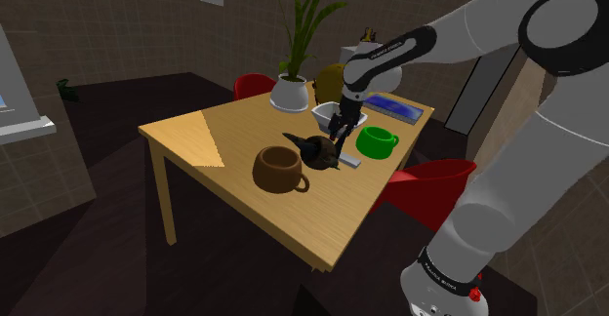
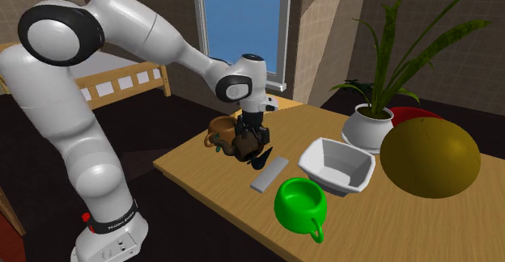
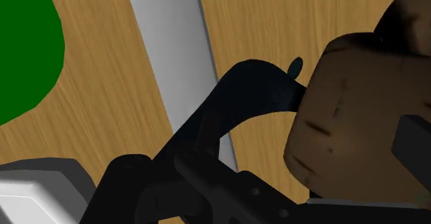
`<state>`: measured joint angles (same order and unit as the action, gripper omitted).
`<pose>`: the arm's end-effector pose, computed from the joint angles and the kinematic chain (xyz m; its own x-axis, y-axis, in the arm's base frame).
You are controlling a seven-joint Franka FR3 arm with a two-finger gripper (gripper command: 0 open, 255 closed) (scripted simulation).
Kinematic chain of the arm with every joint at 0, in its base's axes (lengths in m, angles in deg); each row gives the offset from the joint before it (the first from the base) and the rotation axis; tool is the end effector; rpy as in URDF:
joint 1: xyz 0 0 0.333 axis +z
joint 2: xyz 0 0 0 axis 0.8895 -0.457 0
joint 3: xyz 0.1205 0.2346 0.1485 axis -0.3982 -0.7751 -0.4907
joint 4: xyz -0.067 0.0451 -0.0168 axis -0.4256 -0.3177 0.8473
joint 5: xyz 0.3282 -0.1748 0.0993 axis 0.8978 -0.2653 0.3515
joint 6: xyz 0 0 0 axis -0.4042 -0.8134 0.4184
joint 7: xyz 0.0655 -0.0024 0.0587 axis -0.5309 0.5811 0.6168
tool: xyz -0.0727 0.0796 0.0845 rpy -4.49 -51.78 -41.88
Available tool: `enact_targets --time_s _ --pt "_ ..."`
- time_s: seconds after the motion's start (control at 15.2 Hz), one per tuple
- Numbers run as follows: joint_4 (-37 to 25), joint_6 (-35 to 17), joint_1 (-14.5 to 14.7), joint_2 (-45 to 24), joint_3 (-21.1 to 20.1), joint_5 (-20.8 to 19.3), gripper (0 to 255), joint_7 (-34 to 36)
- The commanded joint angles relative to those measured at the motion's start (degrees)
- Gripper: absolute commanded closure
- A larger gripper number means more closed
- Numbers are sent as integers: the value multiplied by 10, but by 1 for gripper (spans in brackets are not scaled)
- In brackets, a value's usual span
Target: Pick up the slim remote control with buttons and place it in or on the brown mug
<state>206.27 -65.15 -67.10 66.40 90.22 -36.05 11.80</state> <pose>0.4624 -0.1478 0.3312 0.9984 -0.0463 0.0333 -0.0447 -0.9979 -0.0463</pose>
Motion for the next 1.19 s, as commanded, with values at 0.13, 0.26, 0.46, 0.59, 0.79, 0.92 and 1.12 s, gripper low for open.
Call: enact_targets --time_s 0.13,0.26,0.46,0.59,0.79,0.92,1.12 --pt "-48 -36 -11 -89 16 21 0 -53" --pt "-74 -51 -17 -134 21 35 0 -77" --pt "-111 -65 -21 -189 28 54 0 -107" --pt "-108 -78 -22 -200 26 60 0 -111" --pt "-106 -98 -24 -218 23 69 0 -117" --pt "-104 -110 -26 -230 20 76 0 -122" --pt "-104 -114 -26 -233 19 78 0 -123"
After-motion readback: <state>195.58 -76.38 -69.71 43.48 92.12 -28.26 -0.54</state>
